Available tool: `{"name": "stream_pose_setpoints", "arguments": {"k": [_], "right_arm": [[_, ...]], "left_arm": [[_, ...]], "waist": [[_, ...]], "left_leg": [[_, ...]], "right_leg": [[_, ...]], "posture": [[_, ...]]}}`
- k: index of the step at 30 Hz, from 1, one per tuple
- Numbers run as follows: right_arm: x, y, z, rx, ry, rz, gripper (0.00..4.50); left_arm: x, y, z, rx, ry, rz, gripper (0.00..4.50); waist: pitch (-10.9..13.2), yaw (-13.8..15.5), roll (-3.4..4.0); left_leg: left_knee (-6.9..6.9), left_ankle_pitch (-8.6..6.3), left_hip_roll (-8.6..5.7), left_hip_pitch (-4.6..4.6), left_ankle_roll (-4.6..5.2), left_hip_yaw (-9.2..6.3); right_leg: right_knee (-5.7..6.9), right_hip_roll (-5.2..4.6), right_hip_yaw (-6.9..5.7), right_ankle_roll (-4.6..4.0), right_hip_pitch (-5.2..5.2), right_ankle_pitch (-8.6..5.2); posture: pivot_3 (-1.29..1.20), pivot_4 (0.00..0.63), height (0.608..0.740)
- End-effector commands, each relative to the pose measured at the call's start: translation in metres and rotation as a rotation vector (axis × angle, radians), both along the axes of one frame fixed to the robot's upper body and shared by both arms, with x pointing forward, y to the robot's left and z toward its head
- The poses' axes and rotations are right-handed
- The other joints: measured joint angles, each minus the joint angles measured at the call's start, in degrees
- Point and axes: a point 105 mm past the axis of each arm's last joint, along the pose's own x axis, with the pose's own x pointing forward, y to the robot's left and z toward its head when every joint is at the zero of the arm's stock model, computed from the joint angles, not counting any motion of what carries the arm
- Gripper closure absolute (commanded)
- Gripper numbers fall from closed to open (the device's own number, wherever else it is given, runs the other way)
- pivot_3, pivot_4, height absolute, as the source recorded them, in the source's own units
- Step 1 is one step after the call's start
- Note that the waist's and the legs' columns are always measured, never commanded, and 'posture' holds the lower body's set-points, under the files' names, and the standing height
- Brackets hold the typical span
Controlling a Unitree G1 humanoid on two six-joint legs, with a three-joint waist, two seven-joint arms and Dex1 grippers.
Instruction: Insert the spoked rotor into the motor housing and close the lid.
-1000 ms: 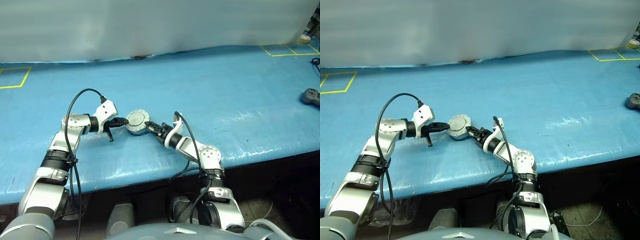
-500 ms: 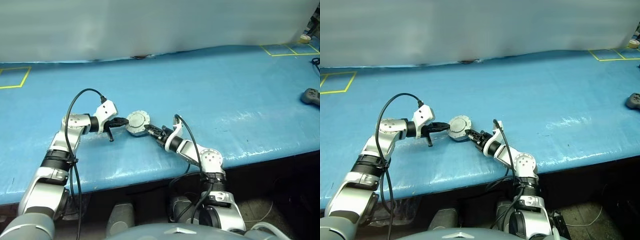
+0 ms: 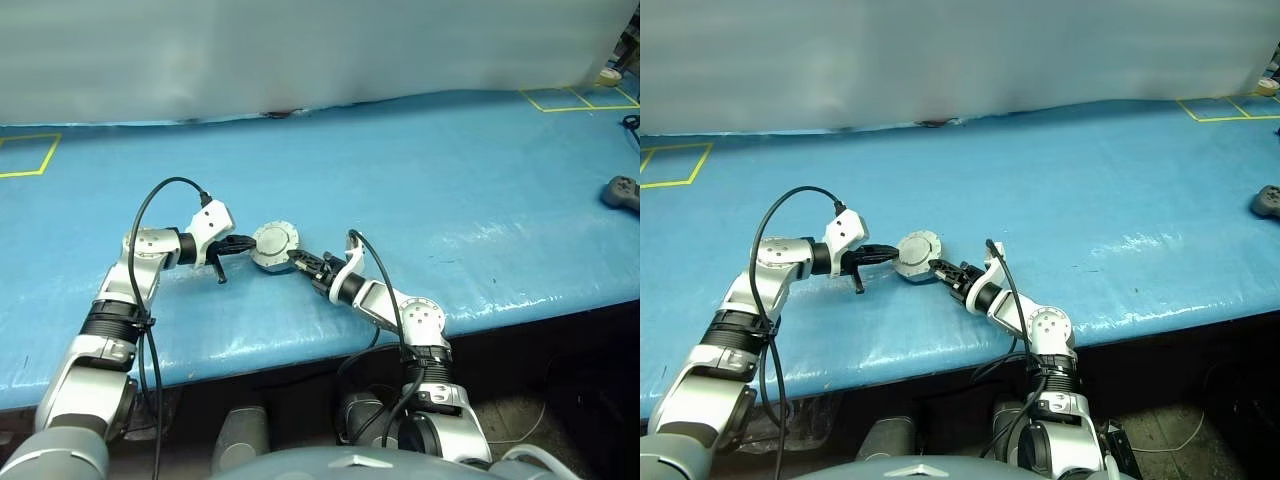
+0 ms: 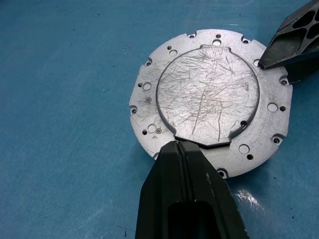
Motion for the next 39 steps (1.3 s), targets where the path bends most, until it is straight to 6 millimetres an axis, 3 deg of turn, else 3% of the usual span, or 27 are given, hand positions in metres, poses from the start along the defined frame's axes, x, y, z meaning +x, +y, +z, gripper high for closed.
{"name": "stream_pose_setpoints", "arguments": {"k": [1, 12, 19, 25, 29, 39], "right_arm": [[-0.004, 0.016, 0.014, 0.071, -0.028, 0.023, 3.22], [-0.001, 0.006, 0.008, 0.079, -0.001, -0.029, 3.23], [0.0, 0.0, 0.011, 0.128, 0.004, -0.067, 3.23], [-0.003, -0.002, 0.017, 0.193, 0.005, -0.082, 3.23], [-0.006, 0.0, 0.02, 0.232, 0.005, -0.084, 3.23], [-0.003, 0.001, 0.028, 0.268, 0.005, -0.102, 3.32]], "left_arm": [[-0.002, 0.0, 0.001, -0.035, 0.001, 0.019, 4.5], [-0.002, 0.004, 0.065, -0.436, -0.14, 0.177, 4.5], [-0.016, 0.021, 0.083, -0.799, -0.096, 0.373, 4.5], [-0.039, 0.028, 0.061, -1.212, 0.107, 0.584, 4.5], [-0.058, 0.017, 0.036, -1.413, 0.256, 0.69, 4.5], [-0.088, -0.01, 0.01, -1.73, 0.496, 0.79, 4.5]], "waist": [[0.0, -0.1, 0.0], [0.0, -0.4, -0.02], [0.0, -0.2, -0.02], [0.1, -0.2, -0.04], [0.1, -0.3, -0.07], [0.1, -0.6, -0.14]], "left_leg": [[0.0, 0.0, 0.0, -0.01, 0.0, 0.0], [0.03, 0.0, 0.01, -0.5, 0.0, -0.13], [0.07, 0.0, -0.02, -0.58, 0.0, -0.21], [0.17, 0.0, -0.05, -0.62, 0.0, -0.22], [0.21, 0.0, -0.03, -0.65, 0.0, -0.27], [0.29, 0.0, -0.01, -0.63, 0.0, -0.29]], "right_leg": [[0.0, 0.0, 0.0, 0.0, -0.01, 0.0], [-0.03, -0.01, -0.11, 0.01, -0.38, 0.02], [-0.07, -0.04, -0.17, 0.03, -0.39, 0.03], [-0.12, -0.09, -0.18, 0.1, -0.37, 0.07], [-0.1, -0.04, -0.2, 0.1, -0.37, 0.07], [-0.08, 0.04, -0.19, 0.07, -0.36, 0.06]], "posture": [[0.0, 0.15, 0.74], [0.0, 0.15, 0.74], [0.0, 0.15, 0.74], [0.0, 0.15, 0.74], [0.0, 0.15, 0.74], [0.0, 0.15, 0.74]]}}
